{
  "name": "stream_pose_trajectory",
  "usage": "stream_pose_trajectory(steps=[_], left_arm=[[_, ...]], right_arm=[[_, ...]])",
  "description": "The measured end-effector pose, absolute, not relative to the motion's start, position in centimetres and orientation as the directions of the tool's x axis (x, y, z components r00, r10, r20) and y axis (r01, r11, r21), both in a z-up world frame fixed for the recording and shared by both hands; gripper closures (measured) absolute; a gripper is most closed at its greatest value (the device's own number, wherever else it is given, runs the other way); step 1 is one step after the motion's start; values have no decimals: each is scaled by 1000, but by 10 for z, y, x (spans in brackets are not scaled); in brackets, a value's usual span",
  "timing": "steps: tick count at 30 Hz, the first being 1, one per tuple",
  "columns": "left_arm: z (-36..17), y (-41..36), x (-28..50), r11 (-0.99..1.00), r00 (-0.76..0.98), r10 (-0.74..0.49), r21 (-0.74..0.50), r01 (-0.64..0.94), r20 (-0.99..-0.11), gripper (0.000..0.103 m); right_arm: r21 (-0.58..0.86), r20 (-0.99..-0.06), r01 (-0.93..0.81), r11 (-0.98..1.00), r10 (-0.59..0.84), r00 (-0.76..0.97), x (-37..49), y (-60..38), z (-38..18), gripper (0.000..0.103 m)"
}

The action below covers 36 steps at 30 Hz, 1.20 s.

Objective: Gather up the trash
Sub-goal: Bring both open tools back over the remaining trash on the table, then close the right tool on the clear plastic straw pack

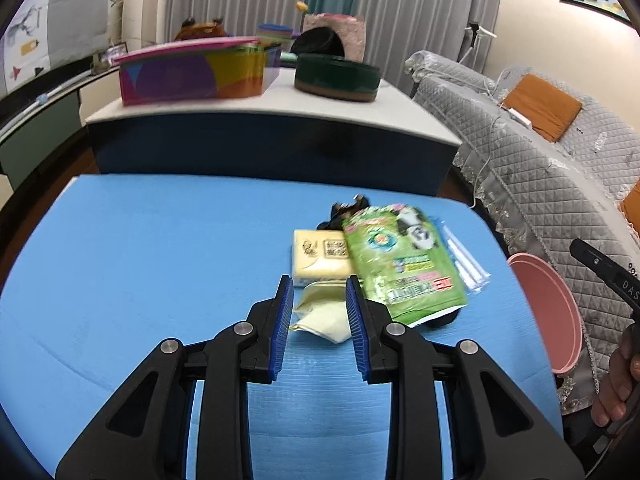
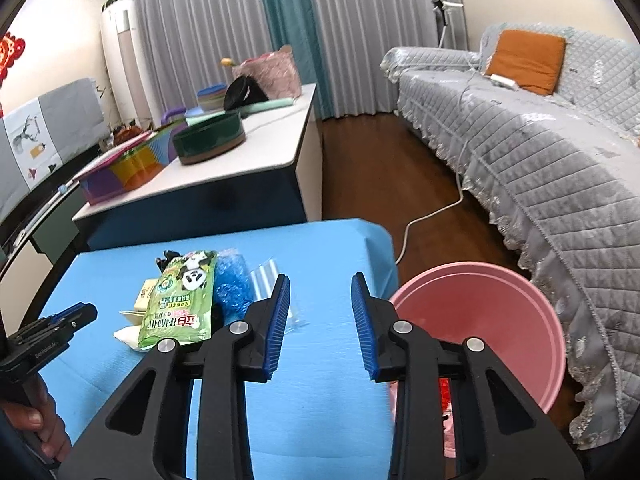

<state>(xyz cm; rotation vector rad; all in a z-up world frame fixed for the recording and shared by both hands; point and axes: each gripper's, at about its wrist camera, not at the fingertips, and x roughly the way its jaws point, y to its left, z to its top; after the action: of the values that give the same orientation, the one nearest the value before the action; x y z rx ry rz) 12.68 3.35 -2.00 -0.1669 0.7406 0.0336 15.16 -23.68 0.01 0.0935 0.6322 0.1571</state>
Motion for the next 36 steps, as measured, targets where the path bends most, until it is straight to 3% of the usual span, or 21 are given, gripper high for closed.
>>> stream_pose_trajectory(steps=[8, 12, 27, 33, 36], left_arm=[[-45, 31, 144, 990, 703, -61, -130, -46, -709, 75], [-52, 35, 152, 989, 688, -72, -141, -44, -723, 60], [-66, 38, 169, 987, 655, -119, -160, -3, -746, 59], [-68, 39, 173, 984, 651, -134, -176, 0, -747, 59], [-68, 36, 173, 985, 652, -137, -175, 7, -746, 59]], right_arm=[[130, -626, -137, 982, 189, 757, 174, -218, -23, 69], [136, -651, -130, 982, 188, 735, 186, -215, -35, 65], [168, -718, -145, 975, 222, 659, 229, -199, -71, 54], [147, -742, -168, 975, 221, 633, 235, -188, -80, 55], [125, -755, -184, 975, 214, 620, 236, -183, -84, 69]])
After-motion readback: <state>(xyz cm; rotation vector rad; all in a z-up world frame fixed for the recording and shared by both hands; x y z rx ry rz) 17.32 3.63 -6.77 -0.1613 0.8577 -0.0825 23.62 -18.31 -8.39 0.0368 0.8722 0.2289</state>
